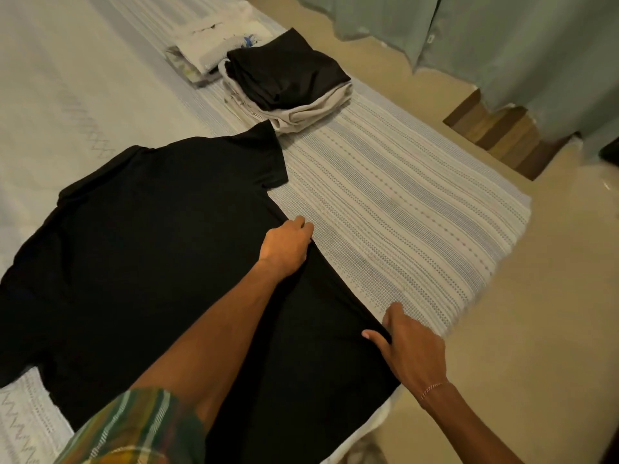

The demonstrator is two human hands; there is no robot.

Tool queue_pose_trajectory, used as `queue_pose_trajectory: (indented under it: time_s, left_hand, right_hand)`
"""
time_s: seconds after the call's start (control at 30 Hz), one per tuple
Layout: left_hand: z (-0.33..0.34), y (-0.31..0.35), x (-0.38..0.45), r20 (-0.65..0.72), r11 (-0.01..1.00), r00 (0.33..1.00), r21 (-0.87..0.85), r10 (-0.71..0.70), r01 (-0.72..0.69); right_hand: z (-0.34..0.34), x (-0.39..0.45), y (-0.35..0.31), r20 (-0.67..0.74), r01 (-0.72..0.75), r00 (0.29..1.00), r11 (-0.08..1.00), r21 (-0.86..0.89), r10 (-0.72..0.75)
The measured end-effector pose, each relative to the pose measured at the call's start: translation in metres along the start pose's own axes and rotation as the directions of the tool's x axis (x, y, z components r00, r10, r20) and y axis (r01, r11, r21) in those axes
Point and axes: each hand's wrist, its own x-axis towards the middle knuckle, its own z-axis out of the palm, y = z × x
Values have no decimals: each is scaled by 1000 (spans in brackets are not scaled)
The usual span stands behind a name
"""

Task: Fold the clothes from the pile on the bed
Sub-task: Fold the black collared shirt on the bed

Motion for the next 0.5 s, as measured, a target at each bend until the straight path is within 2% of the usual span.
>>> queue_pose_trajectory:
  time_s: [0.1,0.17,0.23,0.37,0.5]
  left_hand:
    - [0,1,1,9,999,1000,-35,11,-11]
    - [-2,-1,2,42,995,997,-85,62,-59]
    - [-5,-3,6,84,988,988,-96,132,-124]
    - [-8,-5,10,123,981,973,-23,194,-193]
    - [-15,-20,8,183,949,947,127,263,-288]
  right_hand:
    - [0,-4,7,21,-43,999,990,132,40]
    - [-1,-1,7,50,-88,996,979,183,80]
    - [0,5,6,51,-69,997,978,195,60]
    - [-6,19,2,187,-42,982,975,217,1]
    - [-12,16,1,246,-69,969,916,395,-34]
